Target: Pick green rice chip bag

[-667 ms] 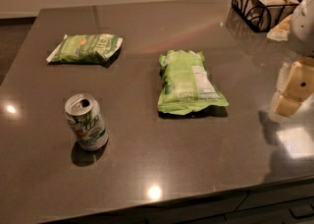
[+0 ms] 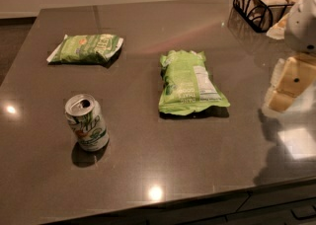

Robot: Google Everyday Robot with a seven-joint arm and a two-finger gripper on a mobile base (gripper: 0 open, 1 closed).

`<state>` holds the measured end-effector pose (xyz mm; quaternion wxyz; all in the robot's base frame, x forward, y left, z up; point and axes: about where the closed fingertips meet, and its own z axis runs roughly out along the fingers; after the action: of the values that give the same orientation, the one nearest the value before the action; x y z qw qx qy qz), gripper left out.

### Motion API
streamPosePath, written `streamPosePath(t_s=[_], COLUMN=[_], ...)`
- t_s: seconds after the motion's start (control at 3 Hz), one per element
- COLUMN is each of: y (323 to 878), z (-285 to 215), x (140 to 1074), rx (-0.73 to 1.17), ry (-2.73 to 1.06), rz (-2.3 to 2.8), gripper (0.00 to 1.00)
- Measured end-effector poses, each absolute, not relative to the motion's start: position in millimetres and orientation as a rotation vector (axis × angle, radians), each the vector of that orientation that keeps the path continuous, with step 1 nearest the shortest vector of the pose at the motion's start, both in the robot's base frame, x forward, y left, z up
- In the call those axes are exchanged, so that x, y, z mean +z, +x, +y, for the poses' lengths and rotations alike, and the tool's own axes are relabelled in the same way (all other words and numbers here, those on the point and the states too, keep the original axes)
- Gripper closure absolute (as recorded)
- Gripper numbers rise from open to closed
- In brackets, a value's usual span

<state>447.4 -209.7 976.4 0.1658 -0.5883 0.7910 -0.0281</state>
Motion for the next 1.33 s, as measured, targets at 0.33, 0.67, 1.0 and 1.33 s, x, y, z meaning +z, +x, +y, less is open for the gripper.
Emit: streamPosePath(t_s=[0.33,0.67,1.0,1.33], y=[478,509,538,562], z=[-185,-156,-134,-117], x=[962,943,919,901], rx=[-0.009,0.063,0.103,0.100], ry=[-1.569,-1.464,-1.353,-1.233], rz=[2.312,2.383,2.469,2.537], gripper=[0.00,0.00,0.00,0.00])
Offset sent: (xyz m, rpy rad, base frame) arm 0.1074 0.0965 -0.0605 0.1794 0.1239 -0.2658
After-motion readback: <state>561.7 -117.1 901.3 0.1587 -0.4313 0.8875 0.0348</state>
